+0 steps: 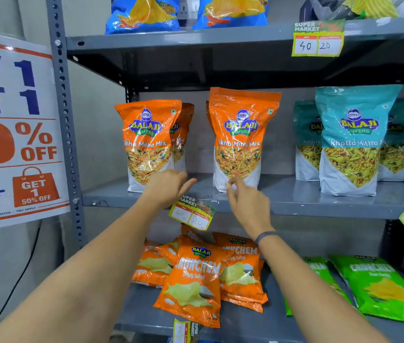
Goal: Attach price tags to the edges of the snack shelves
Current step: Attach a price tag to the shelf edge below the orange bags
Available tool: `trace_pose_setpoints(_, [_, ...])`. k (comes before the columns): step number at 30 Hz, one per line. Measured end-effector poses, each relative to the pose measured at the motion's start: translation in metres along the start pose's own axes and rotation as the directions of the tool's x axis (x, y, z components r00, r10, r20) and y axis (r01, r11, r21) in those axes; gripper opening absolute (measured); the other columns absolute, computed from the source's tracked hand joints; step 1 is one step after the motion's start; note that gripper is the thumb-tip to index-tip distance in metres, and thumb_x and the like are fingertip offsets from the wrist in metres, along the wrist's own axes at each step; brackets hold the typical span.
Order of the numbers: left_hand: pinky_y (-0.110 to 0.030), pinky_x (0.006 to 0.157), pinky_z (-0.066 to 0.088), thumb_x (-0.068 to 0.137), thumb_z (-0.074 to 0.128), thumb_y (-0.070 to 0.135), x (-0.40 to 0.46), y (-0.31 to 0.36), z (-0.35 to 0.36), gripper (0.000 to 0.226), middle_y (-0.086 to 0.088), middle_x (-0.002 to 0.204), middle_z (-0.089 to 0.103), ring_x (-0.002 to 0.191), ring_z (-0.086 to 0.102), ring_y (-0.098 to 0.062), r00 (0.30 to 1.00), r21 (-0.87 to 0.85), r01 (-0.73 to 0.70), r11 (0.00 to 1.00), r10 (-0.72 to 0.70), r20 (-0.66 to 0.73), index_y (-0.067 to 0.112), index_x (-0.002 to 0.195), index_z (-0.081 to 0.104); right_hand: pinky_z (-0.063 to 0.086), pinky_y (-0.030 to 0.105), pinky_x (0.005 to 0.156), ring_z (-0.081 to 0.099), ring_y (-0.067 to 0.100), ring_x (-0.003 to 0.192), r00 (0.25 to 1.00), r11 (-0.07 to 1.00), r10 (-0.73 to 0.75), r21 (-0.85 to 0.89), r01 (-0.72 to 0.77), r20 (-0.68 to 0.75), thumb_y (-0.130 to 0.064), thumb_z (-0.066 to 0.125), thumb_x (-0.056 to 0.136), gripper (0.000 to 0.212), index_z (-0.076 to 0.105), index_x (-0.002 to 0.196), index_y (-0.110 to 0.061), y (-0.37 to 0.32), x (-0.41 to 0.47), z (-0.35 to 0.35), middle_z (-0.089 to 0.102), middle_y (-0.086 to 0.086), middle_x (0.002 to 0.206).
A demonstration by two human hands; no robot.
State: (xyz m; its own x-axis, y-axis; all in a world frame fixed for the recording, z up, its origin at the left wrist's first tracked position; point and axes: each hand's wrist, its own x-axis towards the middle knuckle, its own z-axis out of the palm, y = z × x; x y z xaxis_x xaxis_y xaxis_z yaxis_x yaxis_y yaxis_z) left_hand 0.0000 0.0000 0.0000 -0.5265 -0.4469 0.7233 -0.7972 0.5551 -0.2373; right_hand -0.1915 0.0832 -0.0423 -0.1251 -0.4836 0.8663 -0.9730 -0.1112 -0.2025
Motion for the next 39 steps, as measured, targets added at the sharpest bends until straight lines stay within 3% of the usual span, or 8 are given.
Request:
trace_pose_setpoints(2, [-0.024, 0.041, 0.019, 0.089, 0.019, 0.056, -0.014, -0.003, 0.005, 0.060, -0.010, 0.070, 0.065, 0.066, 0.061, -0.028, 0.999, -0.021, 0.034, 0.999, -0.033, 0.016, 0.011, 0.073, 0.055, 0.042, 0.033, 0.049, 0.065, 0.035, 0.068, 0.996, 0.999, -0.005, 0.040, 0.001, 0.090, -0.040, 0.040, 0.095, 0.026, 0.053, 0.100, -0.018, -0.005, -0.010, 0.012, 0.070, 0.012, 0.069])
trace_pose_setpoints(5, [-0.026, 0.042, 0.019, 0.089, 0.022, 0.055, -0.028, -0.005, 0.017, 0.052, -0.007, 0.064, 0.059, 0.059, 0.053, -0.024, 0.993, -0.124, 0.111, 0.986, -0.106, 0.041, 0.015, 0.063, 0.044, 0.051, 0.036, 0.059, 0.066, 0.030, 0.078, 0.974, 0.982, 0.050, 0.165, -0.088, 0.223, -0.046, 0.050, 0.089, 0.027, 0.054, 0.096, -0.020, -0.018, -0.021, 0.023, 0.073, 0.006, 0.078])
trace_pose_setpoints(9, [-0.027, 0.047, 0.026, 0.095, 0.035, 0.041, -0.027, -0.002, 0.015, 0.042, -0.003, 0.062, 0.051, 0.061, 0.051, -0.024, 0.991, -0.192, 0.132, 0.973, -0.122, 0.063, 0.017, 0.062, 0.043, 0.047, 0.033, 0.060, 0.065, 0.026, 0.081, 0.953, 0.937, 0.154, 0.268, -0.224, 0.260, -0.037, 0.068, 0.080, 0.023, 0.060, 0.090, -0.018, -0.022, -0.017, 0.031, 0.072, 0.006, 0.082])
trace_pose_setpoints(15, [-0.028, 0.042, 0.017, 0.099, 0.042, 0.029, -0.023, 0.002, 0.013, 0.040, 0.007, 0.049, 0.033, 0.058, 0.041, -0.021, 0.978, -0.292, 0.185, 0.938, -0.147, 0.149, 0.018, 0.060, 0.038, 0.042, 0.030, 0.058, 0.065, 0.025, 0.076, 0.925, 0.893, 0.198, 0.329, -0.307, 0.325, -0.031, 0.074, 0.075, 0.020, 0.068, 0.080, -0.012, -0.017, -0.006, 0.034, 0.073, 0.010, 0.078])
trace_pose_setpoints(19, [-0.030, 0.049, 0.024, 0.096, 0.048, 0.026, -0.028, -0.004, 0.013, 0.039, -0.003, 0.052, 0.043, 0.057, 0.042, -0.022, 0.983, -0.399, 0.165, 0.902, -0.116, 0.144, 0.008, 0.062, 0.049, 0.043, 0.030, 0.057, 0.063, 0.022, 0.072, 0.915, 0.901, 0.165, 0.322, -0.292, 0.369, -0.031, 0.074, 0.075, 0.020, 0.068, 0.077, -0.012, -0.015, -0.002, 0.032, 0.074, 0.010, 0.078])
trace_pose_setpoints(22, [-0.028, 0.047, 0.026, 0.091, 0.059, 0.025, -0.036, -0.009, 0.013, 0.028, -0.013, 0.068, 0.060, 0.069, 0.043, -0.019, 0.990, -0.380, 0.094, 0.920, -0.045, 0.136, 0.002, 0.075, 0.065, 0.047, 0.033, 0.059, 0.064, 0.020, 0.074, 0.913, 0.928, 0.133, 0.275, -0.252, 0.386, -0.034, 0.074, 0.075, 0.020, 0.068, 0.077, -0.015, -0.014, -0.004, 0.032, 0.074, 0.006, 0.078])
trace_pose_setpoints(28, [-0.039, 0.068, 0.046, 0.086, 0.063, 0.032, -0.045, -0.009, 0.020, 0.026, -0.010, 0.093, 0.067, 0.092, 0.050, -0.026, 0.989, -0.229, 0.006, 0.973, 0.028, 0.147, 0.009, 0.095, 0.072, 0.048, 0.030, 0.060, 0.065, 0.020, 0.078, 0.935, 0.984, 0.084, 0.121, -0.133, 0.346, -0.043, 0.071, 0.075, 0.023, 0.067, 0.078, -0.021, -0.016, -0.008, 0.037, 0.074, 0.001, 0.080])
trace_pose_setpoints(39, [-0.030, 0.062, 0.030, 0.089, 0.061, 0.023, -0.044, -0.008, 0.018, 0.027, -0.009, 0.067, 0.053, 0.072, 0.039, -0.019, 0.997, -0.367, 0.064, 0.928, -0.043, 0.067, 0.000, 0.076, 0.067, 0.051, 0.031, 0.060, 0.065, 0.016, 0.073, 0.939, 0.916, 0.222, 0.275, -0.293, 0.262, -0.046, 0.071, 0.074, 0.026, 0.069, 0.073, -0.020, -0.020, -0.008, 0.035, 0.063, -0.007, 0.063])
